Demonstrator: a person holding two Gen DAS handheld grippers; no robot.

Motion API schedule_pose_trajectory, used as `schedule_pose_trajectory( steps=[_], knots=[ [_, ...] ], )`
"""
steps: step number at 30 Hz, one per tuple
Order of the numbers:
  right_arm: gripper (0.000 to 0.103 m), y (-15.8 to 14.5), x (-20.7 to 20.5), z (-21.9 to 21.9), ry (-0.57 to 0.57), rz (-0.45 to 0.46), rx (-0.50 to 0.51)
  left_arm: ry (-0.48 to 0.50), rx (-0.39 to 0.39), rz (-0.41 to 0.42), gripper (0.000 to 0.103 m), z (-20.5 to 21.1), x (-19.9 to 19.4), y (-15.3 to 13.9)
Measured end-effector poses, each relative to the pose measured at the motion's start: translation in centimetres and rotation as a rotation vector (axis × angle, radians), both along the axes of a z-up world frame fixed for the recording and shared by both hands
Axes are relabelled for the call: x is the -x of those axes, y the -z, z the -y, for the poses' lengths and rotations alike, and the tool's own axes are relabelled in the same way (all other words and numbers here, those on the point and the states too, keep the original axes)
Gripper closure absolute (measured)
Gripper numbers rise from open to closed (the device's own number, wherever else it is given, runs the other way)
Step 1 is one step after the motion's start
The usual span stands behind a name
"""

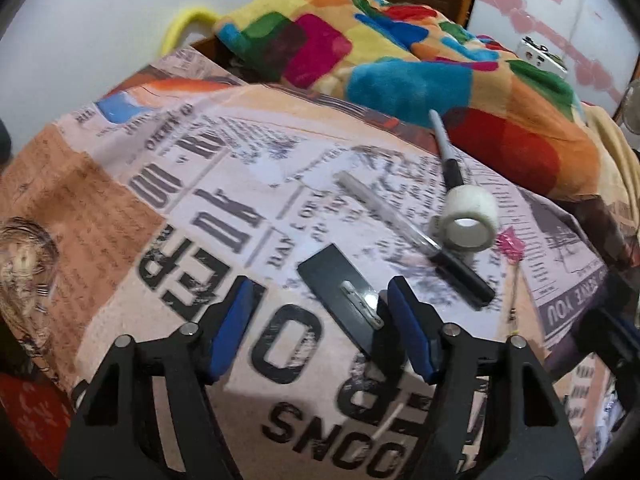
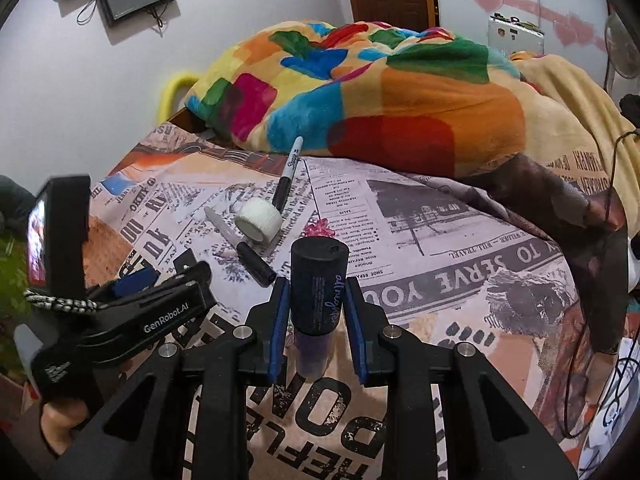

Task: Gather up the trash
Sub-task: 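Grasp the black comb with left gripper while right gripper grasps purple nail polish, then carry the comb and nail polish bottle with both tools over the white bin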

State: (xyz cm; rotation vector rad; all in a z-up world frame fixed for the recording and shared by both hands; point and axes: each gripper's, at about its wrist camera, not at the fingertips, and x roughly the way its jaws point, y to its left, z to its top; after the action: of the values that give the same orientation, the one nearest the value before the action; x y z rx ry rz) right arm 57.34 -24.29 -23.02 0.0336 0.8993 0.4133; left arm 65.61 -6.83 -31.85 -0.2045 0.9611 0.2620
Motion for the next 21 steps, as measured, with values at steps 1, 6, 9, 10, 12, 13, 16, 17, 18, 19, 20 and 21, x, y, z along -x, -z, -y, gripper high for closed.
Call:
schedule_pose_trajectory(
  steps=[1,6,9,10,12,13,16,17,18,19,20,21],
  knots=[
    [0.078,0.0,0.1,0.0,0.000,0.000,-0.006,0.000,-0.003,0.001,0.034,-0.1,0.2,0.1],
    [0.079,0.0,0.4,-0.1,-0.007,0.010,-0.014,0.024,-0.027,0.004,0.034,-0.4,1.3,0.2],
    [0.079,0.1,0.6,-0.1,-0.011,0.009,-0.017,0.027,-0.031,0.013,0.037,-0.3,2.0,0.3],
    [0.079,0.1,0.6,-0.1,-0.012,0.007,-0.018,0.031,-0.032,0.020,0.041,-0.3,2.4,0.3],
    [0.079,0.1,0.7,-0.1,-0.015,0.004,-0.020,0.045,-0.032,0.027,0.048,-0.2,2.7,0.2],
    [0.079,0.1,0.8,-0.1,-0.018,0.003,-0.019,0.055,-0.033,0.028,0.052,-0.1,2.8,0.2],
    [0.079,0.0,1.0,-0.1,-0.023,-0.007,-0.022,0.084,-0.007,0.015,0.064,-0.4,3.0,0.0],
    [0.079,-0.1,1.1,-0.1,-0.025,-0.014,-0.027,0.091,-0.004,0.007,0.074,-0.7,3.0,-0.1],
    [0.079,-0.2,1.1,-0.1,-0.026,-0.017,-0.031,0.100,0.000,0.001,0.077,-1.1,3.1,-0.2],
    [0.079,-0.3,1.3,-0.1,-0.027,-0.018,-0.033,0.120,0.031,-0.001,0.077,-1.6,3.2,-0.2],
    [0.079,-0.5,1.5,0.0,-0.027,-0.016,-0.033,0.132,0.044,-0.006,0.078,-1.8,3.3,-0.3],
    [0.079,-0.7,1.7,0.0,-0.028,-0.015,-0.033,0.146,0.050,-0.015,0.079,-1.9,3.3,-0.3]
  ],
)
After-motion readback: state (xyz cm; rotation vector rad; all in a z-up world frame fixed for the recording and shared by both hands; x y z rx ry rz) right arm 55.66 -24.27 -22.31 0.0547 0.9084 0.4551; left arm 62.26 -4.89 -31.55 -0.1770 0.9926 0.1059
